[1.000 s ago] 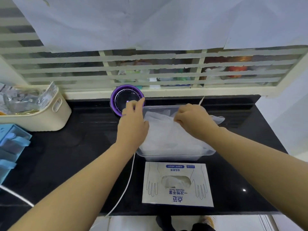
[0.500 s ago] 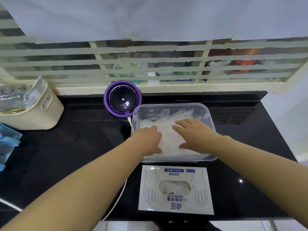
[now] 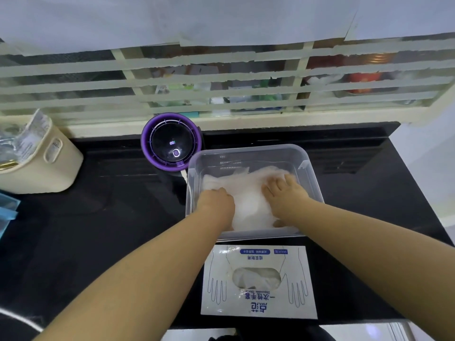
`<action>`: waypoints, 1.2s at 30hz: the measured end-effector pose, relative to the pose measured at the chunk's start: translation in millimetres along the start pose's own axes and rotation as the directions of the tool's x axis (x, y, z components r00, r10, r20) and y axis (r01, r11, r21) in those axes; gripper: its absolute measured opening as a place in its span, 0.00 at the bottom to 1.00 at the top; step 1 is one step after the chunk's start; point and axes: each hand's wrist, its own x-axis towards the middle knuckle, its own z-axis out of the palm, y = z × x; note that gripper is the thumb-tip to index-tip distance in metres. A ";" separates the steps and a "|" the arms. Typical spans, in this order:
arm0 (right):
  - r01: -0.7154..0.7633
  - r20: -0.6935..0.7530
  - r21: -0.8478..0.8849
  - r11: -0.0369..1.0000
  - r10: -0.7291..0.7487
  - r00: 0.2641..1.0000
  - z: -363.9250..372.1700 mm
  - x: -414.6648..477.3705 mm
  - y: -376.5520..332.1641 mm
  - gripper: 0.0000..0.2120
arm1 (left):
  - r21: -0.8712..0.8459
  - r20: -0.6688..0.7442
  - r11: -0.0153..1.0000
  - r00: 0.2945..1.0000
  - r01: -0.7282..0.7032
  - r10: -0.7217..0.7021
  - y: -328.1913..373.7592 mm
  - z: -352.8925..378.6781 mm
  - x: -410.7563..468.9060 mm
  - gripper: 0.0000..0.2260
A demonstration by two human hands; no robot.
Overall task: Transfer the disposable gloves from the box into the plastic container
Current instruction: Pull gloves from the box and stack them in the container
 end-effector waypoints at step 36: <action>0.088 0.021 0.309 0.947 -0.100 0.995 -19.6 -40.5 5.5 0.14 | -0.265 0.099 0.962 0.991 -0.060 0.089 -7.2 -14.3 -14.7 0.20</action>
